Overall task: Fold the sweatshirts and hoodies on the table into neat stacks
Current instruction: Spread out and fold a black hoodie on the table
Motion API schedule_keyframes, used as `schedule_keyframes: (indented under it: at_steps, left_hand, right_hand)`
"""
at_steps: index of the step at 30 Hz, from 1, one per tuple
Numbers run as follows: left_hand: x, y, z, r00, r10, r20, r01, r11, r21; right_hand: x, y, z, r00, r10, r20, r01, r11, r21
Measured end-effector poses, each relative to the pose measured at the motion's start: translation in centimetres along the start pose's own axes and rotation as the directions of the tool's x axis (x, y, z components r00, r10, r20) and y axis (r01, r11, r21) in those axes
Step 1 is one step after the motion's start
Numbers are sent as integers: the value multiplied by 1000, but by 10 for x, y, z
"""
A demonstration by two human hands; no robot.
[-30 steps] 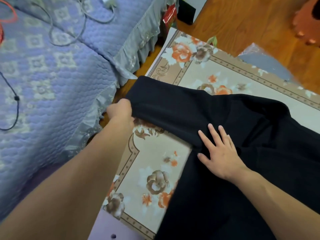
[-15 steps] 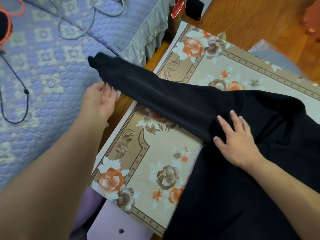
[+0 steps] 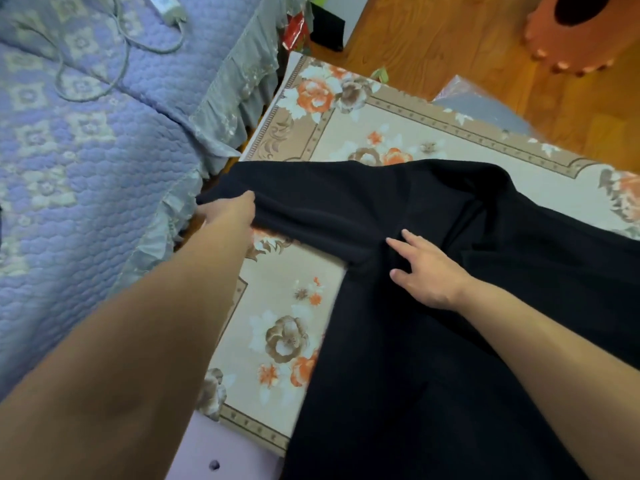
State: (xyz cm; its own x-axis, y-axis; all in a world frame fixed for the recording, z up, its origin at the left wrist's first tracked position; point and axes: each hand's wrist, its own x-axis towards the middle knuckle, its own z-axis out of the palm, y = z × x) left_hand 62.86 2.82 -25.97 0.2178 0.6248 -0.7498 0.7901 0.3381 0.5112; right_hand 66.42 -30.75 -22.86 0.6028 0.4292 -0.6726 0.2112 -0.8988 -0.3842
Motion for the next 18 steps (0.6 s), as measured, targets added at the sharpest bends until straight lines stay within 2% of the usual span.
schedule_keyframes:
  at_steps: [2,4,7,10,12,14,16,17,18]
  left_hand:
    - [-2,6,-1,998,61,5,-61,993,96]
    - [11,11,-7,999,44,1,-44,997,65]
    - [25,19,-22,999,-43,27,49,957,-284]
    - [10,18,-37,997,-67,-30,33,772,-635]
    - [-20,15,-40,995,-79,-60,7,664,-748]
    - [-48,13,-40,996,-62,-62,-12,604,-797]
    - [-76,16,-38,997,71,-14,-50,529,-847]
    - [-91,21,-35,982,189,15,-83,498,-863]
    - [-107,28,-31,951,309,21,-139,488,-861]
  right_hand:
    - [0,5,5,1000,2,5,-2,1000,-22]
    - [-2,7,10,1000,3,6,-3,1000,-2]
    - [-1,8,11,1000,5,1,-5,1000,-2]
    - [1,9,9,1000,20,4,-20,999,25]
    - [1,8,10,1000,20,9,-20,999,35]
    - [1,7,8,999,17,33,-18,999,44]
    - [-2,5,1,999,26,36,-32,983,180]
    - [-5,4,-6,999,48,5,-47,938,343]
    - [-12,4,-15,996,80,-38,-46,837,545]
